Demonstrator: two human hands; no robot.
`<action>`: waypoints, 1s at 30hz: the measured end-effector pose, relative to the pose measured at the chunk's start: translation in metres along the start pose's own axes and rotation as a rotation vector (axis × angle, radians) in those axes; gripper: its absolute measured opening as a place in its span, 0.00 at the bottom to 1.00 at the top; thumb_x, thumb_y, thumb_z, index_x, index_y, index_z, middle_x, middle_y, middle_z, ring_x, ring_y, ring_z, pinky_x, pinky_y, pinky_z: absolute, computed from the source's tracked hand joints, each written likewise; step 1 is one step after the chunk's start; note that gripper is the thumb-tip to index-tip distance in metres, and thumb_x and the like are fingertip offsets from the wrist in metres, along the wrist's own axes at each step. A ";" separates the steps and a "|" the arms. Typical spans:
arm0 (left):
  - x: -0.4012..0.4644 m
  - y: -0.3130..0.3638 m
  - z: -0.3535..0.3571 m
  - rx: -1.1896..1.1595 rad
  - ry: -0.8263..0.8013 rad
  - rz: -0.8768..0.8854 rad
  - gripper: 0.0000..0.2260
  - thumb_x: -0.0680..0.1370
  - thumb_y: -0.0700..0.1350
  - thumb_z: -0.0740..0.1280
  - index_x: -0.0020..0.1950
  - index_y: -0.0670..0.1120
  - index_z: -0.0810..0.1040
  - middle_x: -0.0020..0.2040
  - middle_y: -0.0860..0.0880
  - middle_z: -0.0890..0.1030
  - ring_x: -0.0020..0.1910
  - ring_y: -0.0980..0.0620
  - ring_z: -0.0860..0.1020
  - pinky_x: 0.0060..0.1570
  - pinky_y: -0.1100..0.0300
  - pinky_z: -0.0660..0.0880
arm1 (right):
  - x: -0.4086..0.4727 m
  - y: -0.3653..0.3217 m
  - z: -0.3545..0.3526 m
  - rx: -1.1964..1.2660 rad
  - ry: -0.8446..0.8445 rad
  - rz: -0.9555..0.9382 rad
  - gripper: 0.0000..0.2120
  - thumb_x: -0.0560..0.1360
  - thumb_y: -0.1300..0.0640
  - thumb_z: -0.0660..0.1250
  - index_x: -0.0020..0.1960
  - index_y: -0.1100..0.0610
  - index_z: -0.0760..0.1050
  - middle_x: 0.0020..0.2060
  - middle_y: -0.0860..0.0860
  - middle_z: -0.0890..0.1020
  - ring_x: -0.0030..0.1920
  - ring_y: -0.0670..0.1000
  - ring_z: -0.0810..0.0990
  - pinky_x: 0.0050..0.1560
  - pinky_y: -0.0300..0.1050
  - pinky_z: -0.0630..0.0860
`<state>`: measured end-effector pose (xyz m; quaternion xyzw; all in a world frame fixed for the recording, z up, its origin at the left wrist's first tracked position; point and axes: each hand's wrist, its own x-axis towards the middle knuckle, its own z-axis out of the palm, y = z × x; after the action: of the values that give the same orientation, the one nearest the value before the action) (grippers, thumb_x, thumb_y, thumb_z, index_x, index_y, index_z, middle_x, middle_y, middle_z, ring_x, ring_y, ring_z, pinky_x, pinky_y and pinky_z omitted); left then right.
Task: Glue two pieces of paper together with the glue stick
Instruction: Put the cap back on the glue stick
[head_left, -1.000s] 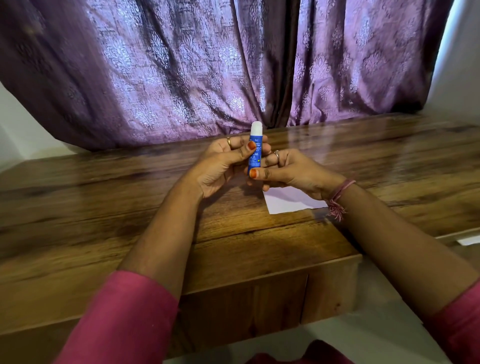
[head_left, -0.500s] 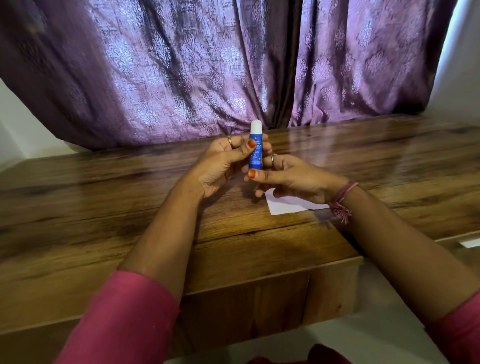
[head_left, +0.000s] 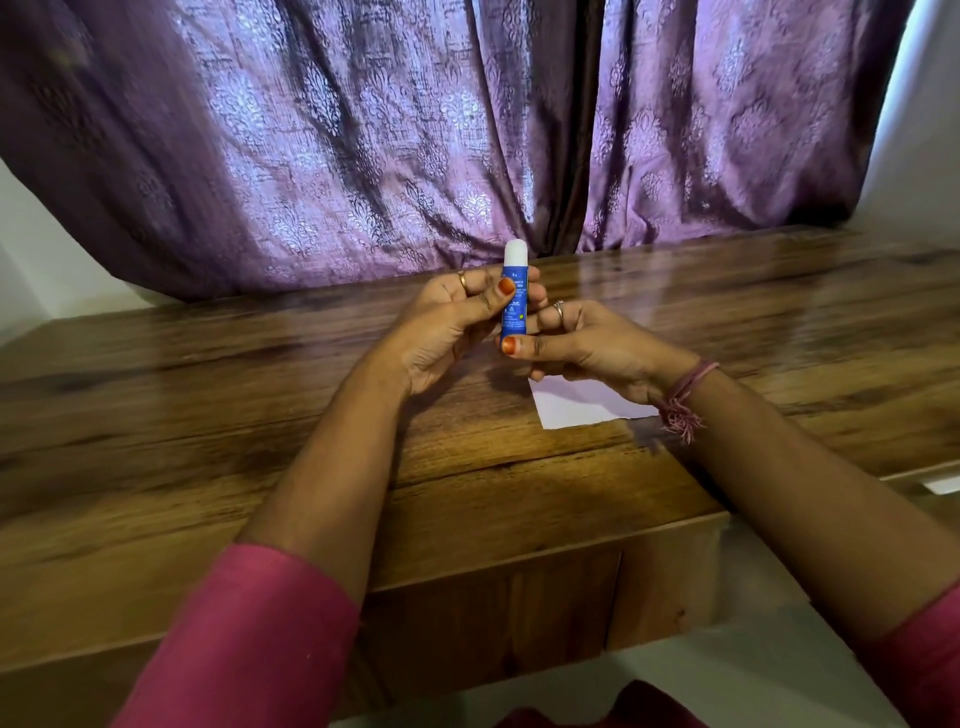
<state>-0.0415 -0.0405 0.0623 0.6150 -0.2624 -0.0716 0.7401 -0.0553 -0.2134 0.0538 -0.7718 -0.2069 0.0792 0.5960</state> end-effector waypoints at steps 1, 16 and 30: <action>0.000 -0.001 0.000 0.000 -0.002 0.007 0.10 0.79 0.37 0.60 0.57 0.39 0.76 0.50 0.45 0.82 0.48 0.51 0.82 0.46 0.60 0.80 | 0.000 0.000 0.001 0.009 0.014 0.000 0.05 0.70 0.58 0.74 0.46 0.56 0.82 0.33 0.47 0.81 0.30 0.39 0.76 0.30 0.29 0.70; 0.002 0.000 0.002 0.016 0.042 -0.005 0.10 0.78 0.39 0.61 0.56 0.39 0.77 0.50 0.44 0.82 0.49 0.49 0.80 0.58 0.53 0.74 | 0.003 0.003 0.001 0.083 -0.097 0.029 0.17 0.65 0.47 0.72 0.51 0.52 0.81 0.35 0.40 0.82 0.33 0.41 0.77 0.30 0.32 0.65; 0.003 -0.003 0.002 0.005 0.003 0.000 0.13 0.73 0.42 0.65 0.56 0.40 0.78 0.50 0.45 0.83 0.51 0.50 0.81 0.58 0.56 0.74 | 0.004 0.003 0.003 0.009 0.029 0.006 0.03 0.63 0.52 0.76 0.33 0.48 0.83 0.31 0.43 0.82 0.36 0.41 0.79 0.34 0.31 0.73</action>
<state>-0.0391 -0.0442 0.0611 0.6171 -0.2616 -0.0702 0.7388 -0.0522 -0.2103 0.0508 -0.7708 -0.1954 0.0706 0.6023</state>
